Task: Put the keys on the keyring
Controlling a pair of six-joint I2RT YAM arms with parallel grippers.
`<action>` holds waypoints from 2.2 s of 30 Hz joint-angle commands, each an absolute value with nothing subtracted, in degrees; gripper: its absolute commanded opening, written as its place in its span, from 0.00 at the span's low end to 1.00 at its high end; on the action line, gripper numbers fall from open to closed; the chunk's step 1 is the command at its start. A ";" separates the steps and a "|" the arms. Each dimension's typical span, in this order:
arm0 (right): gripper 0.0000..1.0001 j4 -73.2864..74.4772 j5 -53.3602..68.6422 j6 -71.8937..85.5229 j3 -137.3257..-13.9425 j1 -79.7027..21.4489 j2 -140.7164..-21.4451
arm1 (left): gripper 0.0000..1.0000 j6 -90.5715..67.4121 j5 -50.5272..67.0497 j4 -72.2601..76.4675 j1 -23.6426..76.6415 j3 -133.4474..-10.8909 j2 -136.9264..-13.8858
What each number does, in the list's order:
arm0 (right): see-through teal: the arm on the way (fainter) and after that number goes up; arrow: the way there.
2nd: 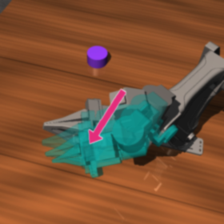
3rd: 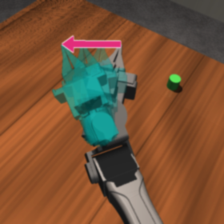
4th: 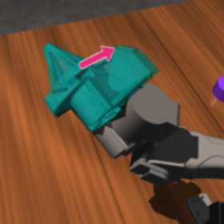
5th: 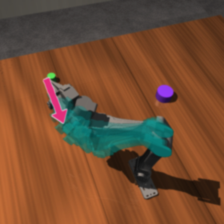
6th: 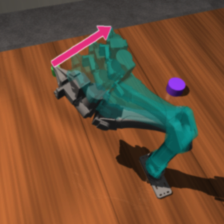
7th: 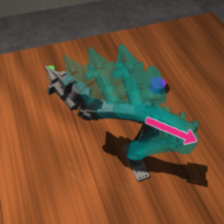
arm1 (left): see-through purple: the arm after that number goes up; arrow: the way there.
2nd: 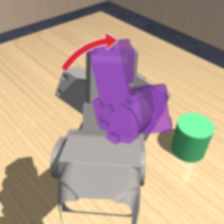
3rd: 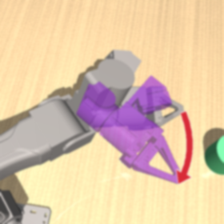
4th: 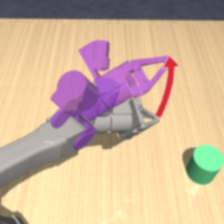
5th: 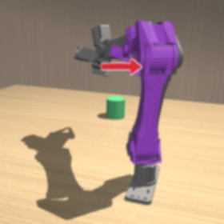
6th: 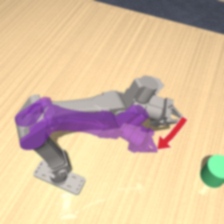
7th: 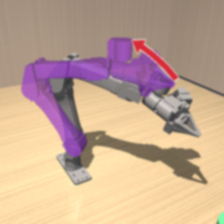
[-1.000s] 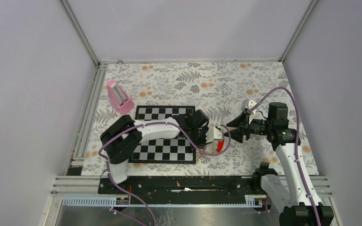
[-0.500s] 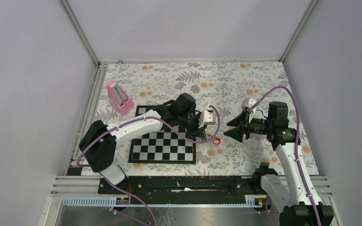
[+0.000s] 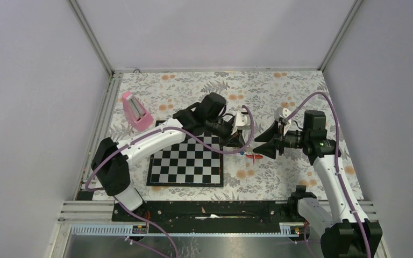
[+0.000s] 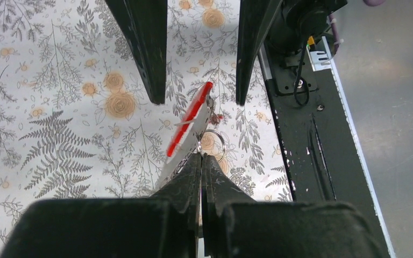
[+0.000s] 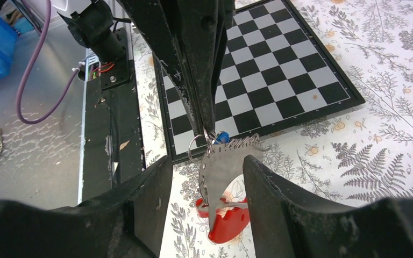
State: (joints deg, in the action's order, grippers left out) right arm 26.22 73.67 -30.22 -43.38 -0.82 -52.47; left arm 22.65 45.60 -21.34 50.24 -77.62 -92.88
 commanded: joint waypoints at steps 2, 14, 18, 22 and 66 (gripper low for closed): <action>0.57 23.60 75.25 -30.67 -46.38 -2.41 -53.04 | 0.00 22.79 49.86 -22.54 50.24 -82.99 -93.83; 0.52 23.63 70.52 -33.13 -47.18 -6.91 -55.12 | 0.00 24.35 50.64 -24.70 50.73 -83.75 -94.17; 0.51 23.75 68.14 -33.95 -46.88 -9.64 -55.43 | 0.00 24.21 50.68 -24.70 50.89 -83.93 -94.27; 0.48 24.31 66.03 -35.39 -46.59 -10.89 -55.67 | 0.00 24.25 50.73 -24.70 50.88 -83.74 -93.98; 0.00 22.04 71.36 -30.29 -50.76 -11.97 -56.68 | 0.50 39.41 49.60 -28.50 47.99 -78.27 -87.37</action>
State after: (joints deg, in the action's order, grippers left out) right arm 24.47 67.48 -32.12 -47.00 -11.88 -56.42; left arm 32.97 48.34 -28.01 48.29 -78.87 -90.50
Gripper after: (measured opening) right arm 0.017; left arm 0.494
